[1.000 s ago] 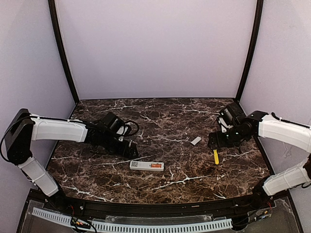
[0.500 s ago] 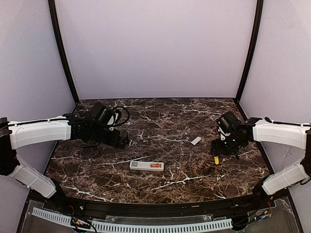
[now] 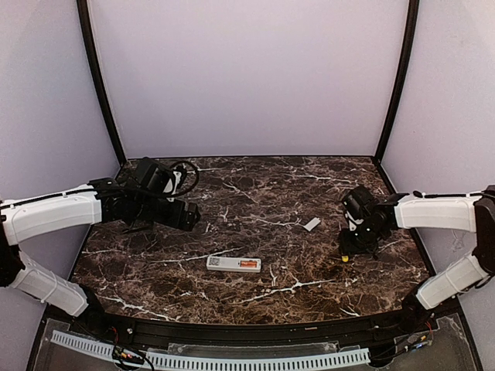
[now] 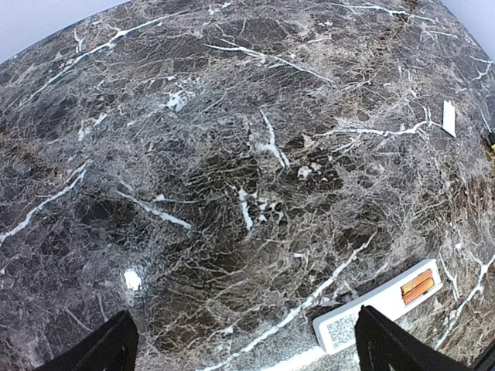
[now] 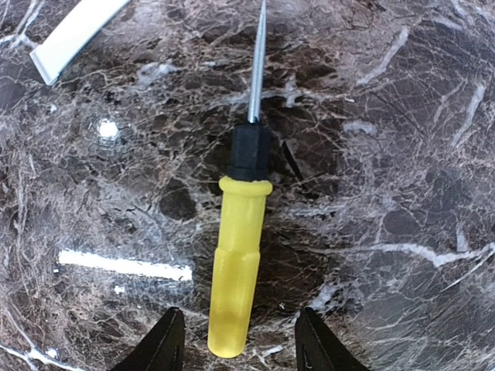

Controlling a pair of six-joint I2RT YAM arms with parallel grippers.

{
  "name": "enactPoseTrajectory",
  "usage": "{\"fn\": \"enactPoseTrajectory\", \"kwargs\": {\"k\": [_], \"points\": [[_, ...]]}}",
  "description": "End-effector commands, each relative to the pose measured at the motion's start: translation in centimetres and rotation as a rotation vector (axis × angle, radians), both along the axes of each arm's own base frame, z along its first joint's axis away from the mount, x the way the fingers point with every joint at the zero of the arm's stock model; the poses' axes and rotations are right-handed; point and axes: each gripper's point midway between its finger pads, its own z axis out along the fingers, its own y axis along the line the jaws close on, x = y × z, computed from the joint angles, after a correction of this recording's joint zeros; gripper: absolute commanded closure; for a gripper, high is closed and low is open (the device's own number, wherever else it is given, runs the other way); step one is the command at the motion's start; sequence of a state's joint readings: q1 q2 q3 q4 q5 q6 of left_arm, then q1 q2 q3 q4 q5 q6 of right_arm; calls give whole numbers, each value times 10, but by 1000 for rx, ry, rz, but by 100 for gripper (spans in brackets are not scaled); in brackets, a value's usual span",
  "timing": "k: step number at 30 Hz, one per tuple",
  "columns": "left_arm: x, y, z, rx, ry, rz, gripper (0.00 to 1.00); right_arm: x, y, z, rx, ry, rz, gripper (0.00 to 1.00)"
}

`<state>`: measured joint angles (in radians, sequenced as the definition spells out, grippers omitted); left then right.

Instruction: Unload the batteries from the remote control

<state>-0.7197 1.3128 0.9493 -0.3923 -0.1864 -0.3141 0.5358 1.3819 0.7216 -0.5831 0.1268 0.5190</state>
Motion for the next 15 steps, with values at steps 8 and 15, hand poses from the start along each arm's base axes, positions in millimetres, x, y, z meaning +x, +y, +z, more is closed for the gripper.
{"fn": "enactPoseTrajectory", "kwargs": {"k": [8,15], "points": [[-1,7,8,8,-21,3,1,-2,1,-17,9,24,-8,64],[-2,8,10,-2,-25,1,2,-4,-2,-19,-6,30,-3,78]]}}
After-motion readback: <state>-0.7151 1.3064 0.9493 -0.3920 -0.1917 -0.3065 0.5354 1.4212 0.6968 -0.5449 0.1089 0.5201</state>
